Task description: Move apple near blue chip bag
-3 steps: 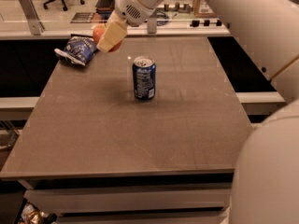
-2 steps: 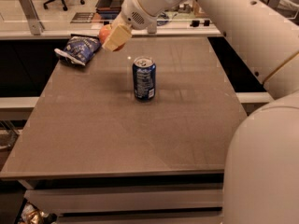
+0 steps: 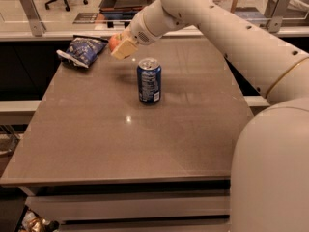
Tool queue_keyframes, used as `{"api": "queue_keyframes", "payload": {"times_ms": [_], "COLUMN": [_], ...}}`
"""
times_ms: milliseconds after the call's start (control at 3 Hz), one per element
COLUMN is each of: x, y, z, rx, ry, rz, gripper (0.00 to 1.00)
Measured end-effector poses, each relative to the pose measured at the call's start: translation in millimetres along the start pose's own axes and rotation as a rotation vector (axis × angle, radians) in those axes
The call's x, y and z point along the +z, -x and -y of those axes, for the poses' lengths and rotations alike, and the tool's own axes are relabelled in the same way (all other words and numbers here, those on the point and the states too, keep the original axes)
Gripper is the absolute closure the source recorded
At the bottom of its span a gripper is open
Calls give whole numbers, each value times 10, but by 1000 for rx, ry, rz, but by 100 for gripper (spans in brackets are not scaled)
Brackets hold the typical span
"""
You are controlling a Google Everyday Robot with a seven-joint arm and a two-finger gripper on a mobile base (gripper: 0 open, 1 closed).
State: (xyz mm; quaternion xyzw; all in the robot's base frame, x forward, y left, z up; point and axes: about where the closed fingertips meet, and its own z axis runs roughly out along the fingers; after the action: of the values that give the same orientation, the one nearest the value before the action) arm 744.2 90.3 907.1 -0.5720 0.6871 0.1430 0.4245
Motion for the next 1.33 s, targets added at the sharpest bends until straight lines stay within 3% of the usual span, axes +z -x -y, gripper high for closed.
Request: {"api": "queue_keyframes", "payload": {"times_ms": [667,1000,1333], "x": [355,423,602], "y": [-48,19,19], "z": [128,40,-120], "rx": [-19,-37,-41], "ry": [-114,-169,-176], "rz": [-13,-10,16], "gripper": [100,100,100]}}
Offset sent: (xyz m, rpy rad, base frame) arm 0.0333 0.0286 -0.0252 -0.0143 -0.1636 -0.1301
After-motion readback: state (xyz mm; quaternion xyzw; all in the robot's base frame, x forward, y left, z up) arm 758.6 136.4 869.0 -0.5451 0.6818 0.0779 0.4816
